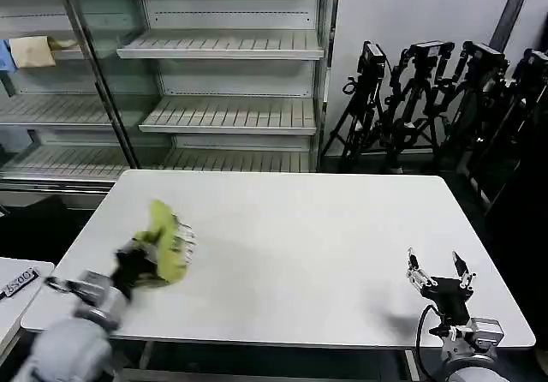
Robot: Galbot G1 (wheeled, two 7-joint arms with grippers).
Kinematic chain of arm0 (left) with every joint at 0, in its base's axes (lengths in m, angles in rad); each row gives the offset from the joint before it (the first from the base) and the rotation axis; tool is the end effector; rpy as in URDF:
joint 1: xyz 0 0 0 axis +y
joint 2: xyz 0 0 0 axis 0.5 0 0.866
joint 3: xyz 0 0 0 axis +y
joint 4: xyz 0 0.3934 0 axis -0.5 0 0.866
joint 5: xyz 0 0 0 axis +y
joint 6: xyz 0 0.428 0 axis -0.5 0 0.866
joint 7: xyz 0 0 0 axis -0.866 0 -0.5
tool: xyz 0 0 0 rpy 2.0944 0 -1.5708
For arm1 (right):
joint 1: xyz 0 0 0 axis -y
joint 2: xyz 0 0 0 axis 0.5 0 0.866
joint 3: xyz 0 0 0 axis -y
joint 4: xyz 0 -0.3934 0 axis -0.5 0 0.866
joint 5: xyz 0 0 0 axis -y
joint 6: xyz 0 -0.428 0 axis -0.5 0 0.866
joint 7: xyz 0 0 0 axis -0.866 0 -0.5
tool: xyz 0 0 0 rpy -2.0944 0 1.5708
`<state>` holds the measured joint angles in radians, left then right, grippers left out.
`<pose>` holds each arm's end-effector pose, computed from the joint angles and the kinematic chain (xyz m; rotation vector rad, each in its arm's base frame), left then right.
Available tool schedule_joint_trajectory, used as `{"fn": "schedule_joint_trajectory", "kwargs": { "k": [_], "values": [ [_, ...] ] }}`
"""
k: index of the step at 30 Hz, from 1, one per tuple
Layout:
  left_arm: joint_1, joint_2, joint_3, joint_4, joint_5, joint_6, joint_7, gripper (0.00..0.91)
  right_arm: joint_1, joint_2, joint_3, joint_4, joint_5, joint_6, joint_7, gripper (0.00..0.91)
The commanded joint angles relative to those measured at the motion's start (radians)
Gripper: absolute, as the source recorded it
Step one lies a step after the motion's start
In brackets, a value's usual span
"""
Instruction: Fold and organize the clothes.
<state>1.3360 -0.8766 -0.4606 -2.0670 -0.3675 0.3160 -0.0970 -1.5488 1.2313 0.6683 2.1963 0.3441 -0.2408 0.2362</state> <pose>0.3143 0.1031 -0.2612 -0.3009 -2.9084 -0.4654 0.2443 -0.0947 -0.2685 -0.2358 -3.0293 0.0643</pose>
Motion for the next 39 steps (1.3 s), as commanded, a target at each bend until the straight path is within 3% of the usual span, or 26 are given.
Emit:
{"fn": "schedule_joint_trajectory", "kwargs": {
  "k": [1,5,10,19,25,26,27,32,39],
  "values": [
    [-0.15,-0.087,0.465,-0.034,0.72,-0.077,0.076,0.03,-0.024,-0.001,0.015,0.005,-0.001,0.004,0.0,0.907],
    [-0.229,-0.091,0.493,-0.053,0.569,-0.001,0.088,0.03,-0.037,0.007,0.014,0.003,-0.008,0.011,-0.003,0.907],
    [-0.327,-0.139,0.564,0.028,0.537,0.053,0.083,0.03,-0.047,0.015,0.013,0.004,-0.017,0.014,-0.003,0.907],
    [-0.449,-0.33,0.669,0.198,0.417,0.152,-0.018,0.03,-0.054,0.012,0.021,0.025,-0.018,0.009,-0.001,0.907],
    [-0.522,-0.439,0.717,0.287,0.32,0.157,-0.058,0.06,-0.06,0.009,0.024,0.03,-0.017,0.007,-0.001,0.907],
    [-0.53,-0.451,0.719,0.297,0.303,0.155,-0.056,0.383,-0.06,0.008,0.024,0.031,-0.017,0.006,0.0,0.907],
    [-0.539,-0.456,0.72,0.308,0.284,0.147,-0.061,0.907,-0.06,0.008,0.025,0.031,-0.017,0.006,0.0,0.907],
    [-0.543,-0.467,0.703,0.321,0.21,0.063,-0.081,0.907,-0.057,-0.001,0.029,0.033,-0.013,0.005,-0.001,0.907],
    [-0.515,-0.463,0.631,0.274,-0.109,0.039,-0.117,0.907,-0.042,-0.006,0.018,0.036,-0.017,-0.001,-0.002,0.907]
  ]
}}
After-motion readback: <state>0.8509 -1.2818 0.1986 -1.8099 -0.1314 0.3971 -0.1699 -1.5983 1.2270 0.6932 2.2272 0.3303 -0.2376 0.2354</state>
